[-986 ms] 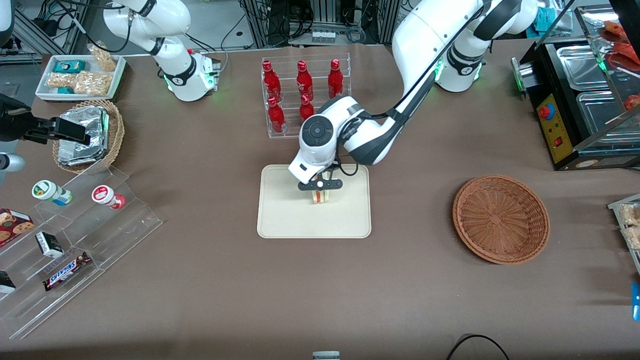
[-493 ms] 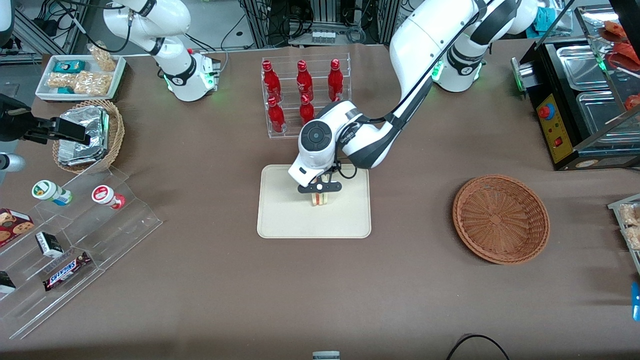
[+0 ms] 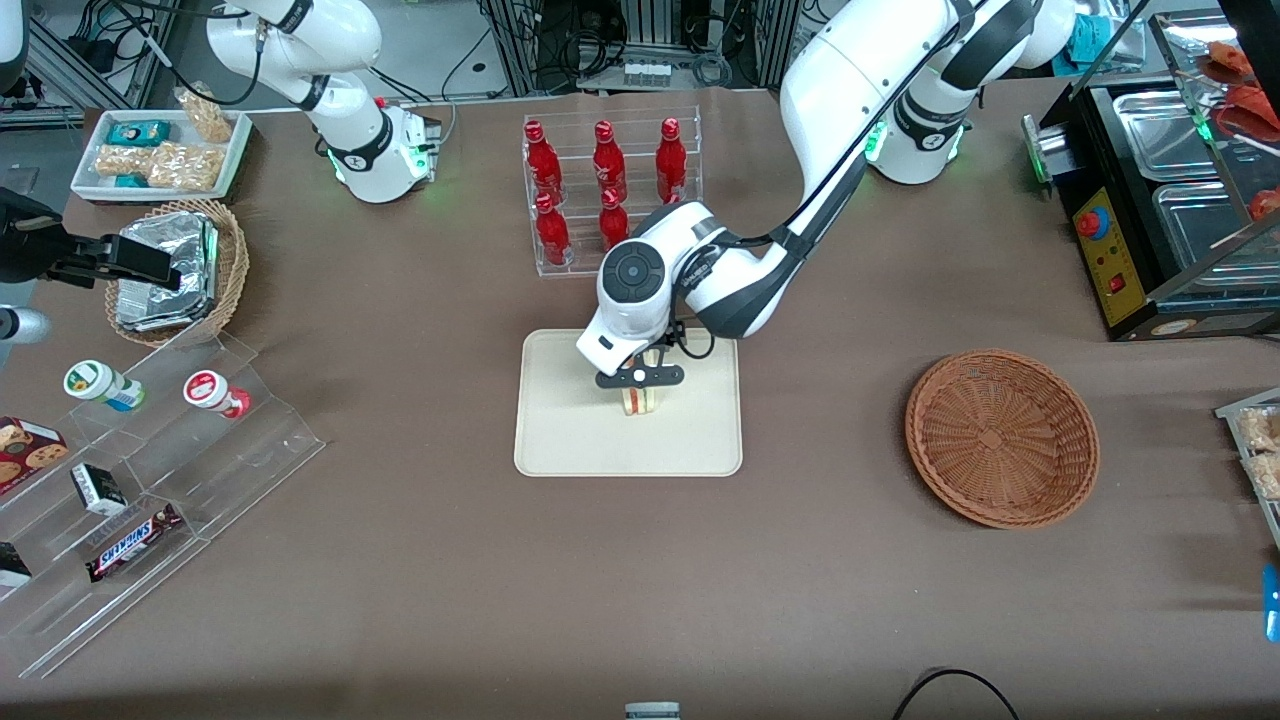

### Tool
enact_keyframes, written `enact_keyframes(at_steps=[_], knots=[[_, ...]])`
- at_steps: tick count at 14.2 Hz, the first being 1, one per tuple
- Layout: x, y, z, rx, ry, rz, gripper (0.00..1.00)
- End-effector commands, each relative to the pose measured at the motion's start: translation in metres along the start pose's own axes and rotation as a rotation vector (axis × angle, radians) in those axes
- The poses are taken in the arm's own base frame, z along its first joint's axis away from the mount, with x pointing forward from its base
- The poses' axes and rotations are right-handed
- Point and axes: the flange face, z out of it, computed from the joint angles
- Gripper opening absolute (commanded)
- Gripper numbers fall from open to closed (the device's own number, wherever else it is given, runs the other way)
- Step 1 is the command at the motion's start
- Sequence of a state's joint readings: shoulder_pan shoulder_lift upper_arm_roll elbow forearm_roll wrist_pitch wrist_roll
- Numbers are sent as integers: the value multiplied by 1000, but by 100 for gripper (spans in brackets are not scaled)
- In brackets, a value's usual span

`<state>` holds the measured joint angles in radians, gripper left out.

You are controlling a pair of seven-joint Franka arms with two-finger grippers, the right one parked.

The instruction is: Place sandwich from basket to tray

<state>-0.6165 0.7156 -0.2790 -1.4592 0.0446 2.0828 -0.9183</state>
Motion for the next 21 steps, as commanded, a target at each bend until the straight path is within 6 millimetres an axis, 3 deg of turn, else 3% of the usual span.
enact_keyframes(at_steps=[1,3,7,10,13,16,18,21], knots=[[3,-9,-38,25,25,-15,100],[18,-40,-79,55,45,-60,100],[40,-133,-161,36,-33,-74,100],[44,-223,-208,80,-103,-52,100],[51,-326,-258,90,-172,-63,100],[51,-416,-292,55,-215,-27,100],[40,-453,-311,58,-252,-33,100],[15,-471,-341,76,-299,-12,100]])
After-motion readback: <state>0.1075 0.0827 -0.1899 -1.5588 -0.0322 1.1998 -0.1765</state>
